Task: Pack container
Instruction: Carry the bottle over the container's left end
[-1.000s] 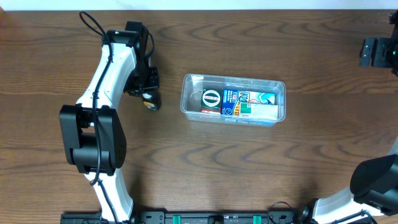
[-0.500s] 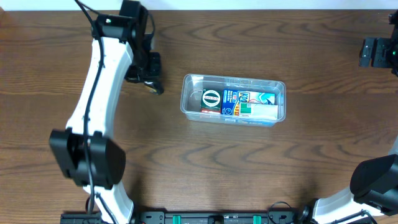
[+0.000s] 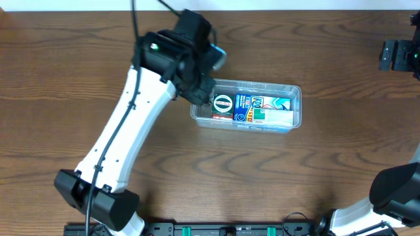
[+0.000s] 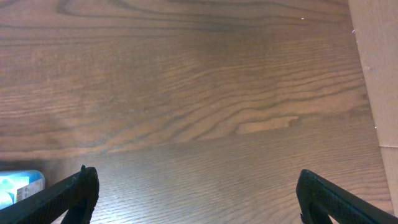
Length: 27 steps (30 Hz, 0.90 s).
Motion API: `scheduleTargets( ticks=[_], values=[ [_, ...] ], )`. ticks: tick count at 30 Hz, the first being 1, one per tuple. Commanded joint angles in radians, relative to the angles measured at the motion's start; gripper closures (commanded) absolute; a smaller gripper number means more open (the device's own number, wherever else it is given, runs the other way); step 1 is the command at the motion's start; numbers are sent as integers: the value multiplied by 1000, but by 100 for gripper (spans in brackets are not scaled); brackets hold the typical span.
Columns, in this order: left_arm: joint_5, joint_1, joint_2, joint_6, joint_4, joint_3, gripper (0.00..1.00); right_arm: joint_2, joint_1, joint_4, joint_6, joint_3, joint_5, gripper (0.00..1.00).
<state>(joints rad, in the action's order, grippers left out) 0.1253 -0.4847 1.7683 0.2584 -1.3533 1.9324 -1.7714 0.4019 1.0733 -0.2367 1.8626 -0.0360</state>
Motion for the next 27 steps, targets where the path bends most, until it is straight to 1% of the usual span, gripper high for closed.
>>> scheduleTargets(
  ticks=[1,4,11,14,20,23,27],
  values=[
    [-6,-16,10,130,5,2,91,3,5,0,15,-2,-1,1],
    [-6,-16,24,152,11,2,91,3,5,0,15,-2,-1,1],
    [-14,-15,50,160,54,2,91,3,5,0,15,-2,-1,1],
    [-14,-15,64,192,66,1,91,3,5,0,15,-2,-1,1],
    [-87,-15,105,195,72,1,91,3,5,0,15,-2,-1,1],
    [-90,-14,128,198,82,1,90,3,5,0,15,-2,-1,1],
    [-90,-13,159,265,87,1,91,3,5,0,15,-2,-1,1]
  ],
)
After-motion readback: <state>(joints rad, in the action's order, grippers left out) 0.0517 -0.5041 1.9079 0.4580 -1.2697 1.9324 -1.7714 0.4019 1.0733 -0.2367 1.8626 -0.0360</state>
